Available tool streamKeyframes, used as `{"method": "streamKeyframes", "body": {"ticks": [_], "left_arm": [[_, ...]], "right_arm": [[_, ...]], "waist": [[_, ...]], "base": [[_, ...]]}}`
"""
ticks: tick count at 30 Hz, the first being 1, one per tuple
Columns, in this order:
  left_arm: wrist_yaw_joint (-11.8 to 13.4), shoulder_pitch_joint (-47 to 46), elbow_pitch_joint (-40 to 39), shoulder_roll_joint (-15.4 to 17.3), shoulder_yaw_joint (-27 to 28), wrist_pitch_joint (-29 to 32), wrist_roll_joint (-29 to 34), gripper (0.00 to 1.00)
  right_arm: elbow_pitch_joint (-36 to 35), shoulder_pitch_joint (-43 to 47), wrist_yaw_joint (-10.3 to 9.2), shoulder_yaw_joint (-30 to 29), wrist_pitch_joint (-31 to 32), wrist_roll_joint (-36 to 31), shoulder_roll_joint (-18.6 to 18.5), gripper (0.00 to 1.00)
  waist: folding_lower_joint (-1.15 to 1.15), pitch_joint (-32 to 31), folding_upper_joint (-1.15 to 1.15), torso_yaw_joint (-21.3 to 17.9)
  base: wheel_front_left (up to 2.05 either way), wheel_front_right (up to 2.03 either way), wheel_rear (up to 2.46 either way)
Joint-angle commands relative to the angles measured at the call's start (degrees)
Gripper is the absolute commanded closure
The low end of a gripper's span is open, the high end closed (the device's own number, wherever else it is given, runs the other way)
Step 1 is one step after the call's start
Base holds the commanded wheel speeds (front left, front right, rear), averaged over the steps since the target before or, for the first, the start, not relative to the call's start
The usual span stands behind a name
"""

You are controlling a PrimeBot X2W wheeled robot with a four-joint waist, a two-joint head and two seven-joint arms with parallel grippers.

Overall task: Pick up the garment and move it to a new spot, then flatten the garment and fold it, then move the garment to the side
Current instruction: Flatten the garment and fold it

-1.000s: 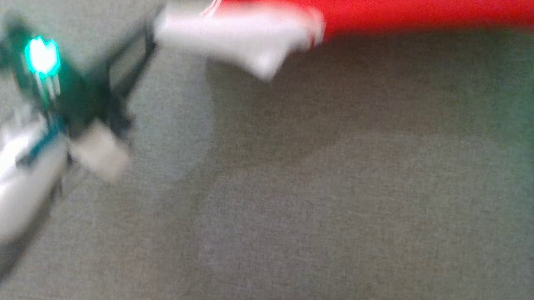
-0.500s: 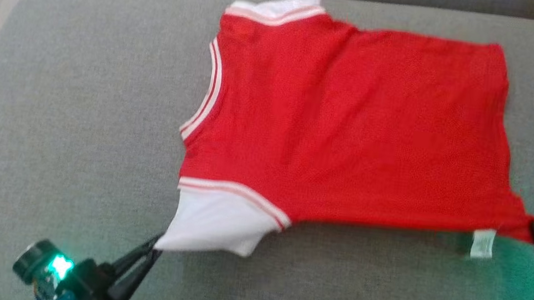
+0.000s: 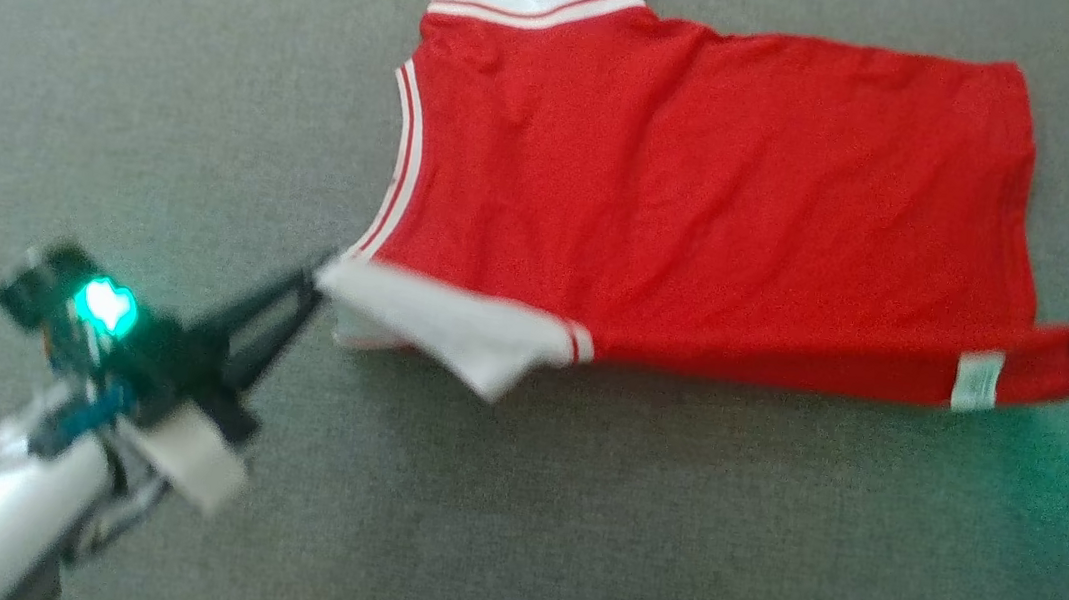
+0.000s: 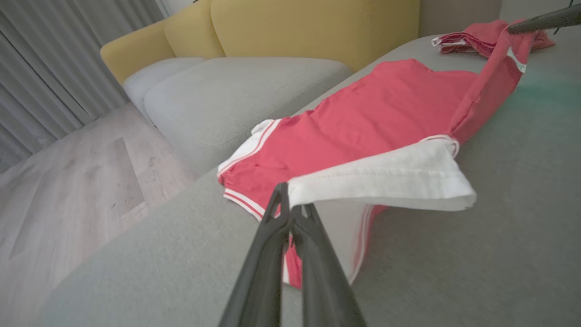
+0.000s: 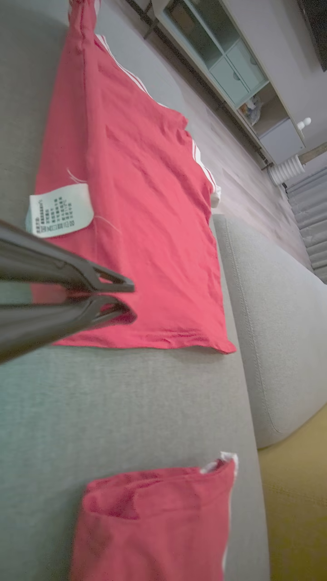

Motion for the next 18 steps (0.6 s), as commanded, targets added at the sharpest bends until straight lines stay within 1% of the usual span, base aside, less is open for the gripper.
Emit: {"method": "streamKeyframes", "body": {"ticks": [1,2,3,7,13,15,16,17,18], "left_arm": [[-0.2,-3.7,-0.7,1.7,3.4,0.1,0.5,1.00],[-0.6,-5.8,0.4,1.2,3.6,0.2,0.8,1.00],[-1.7,-10.3,2.8,0.0,3.3,0.4,1.5,1.00],[-3.7,-19.6,8.4,-3.1,1.4,-0.5,2.2,1.00],[-4.6,-31.6,19.0,-6.6,-3.0,-2.6,2.5,1.00],[-4.7,-34.1,22.5,-7.4,-5.5,-2.8,1.4,1.00],[-4.7,-35.2,24.0,-7.6,-7.0,-3.0,0.7,1.00],[-4.7,-36.0,25.5,-7.8,-8.1,-3.3,-0.2,0.90],[-4.7,-36.7,26.8,-8.0,-9.0,-3.9,-1.2,0.38]], "right_arm": [[-1.0,-1.8,0.37,-0.5,0.1,-0.6,-1.9,1.00],[-0.7,-3.3,0.37,-0.4,0.6,-1.1,-1.6,1.00],[0.4,-6.6,0.37,-0.2,1.5,-2.1,-1.1,1.00],[3.1,-13.8,0.37,1.5,3.1,-4.7,0.2,1.00],[8.3,-22.7,0.37,3.9,3.3,-6.8,2.4,1.00],[9.8,-24.4,0.37,4.8,3.0,-7.0,2.9,1.00],[10.6,-25.1,0.37,5.3,3.0,-6.9,3.3,0.69],[11.3,-25.6,0.37,5.9,3.0,-6.9,3.6,0.00],[11.9,-25.9,0.37,6.4,2.8,-6.9,3.9,0.00]], "waist": [[-0.01,1.7,0.00,-0.4],[-0.01,2.4,0.00,-0.5],[-0.01,3.9,0.00,-0.7],[-0.01,6.9,0.00,-1.3],[-0.01,10.3,0.00,-2.2],[-0.01,10.9,0.00,-2.5],[-0.01,11.1,0.00,-2.6],[-0.01,11.3,0.00,-2.7],[-0.01,11.3,0.00,-2.8]], "base": [[0.00,0.00,0.00],[0.00,0.00,0.00],[0.00,0.00,0.00],[0.00,0.00,0.00],[0.00,0.00,0.00],[0.00,0.00,0.00],[0.00,0.00,0.00],[0.00,0.00,0.00],[0.00,0.00,0.00]]}}
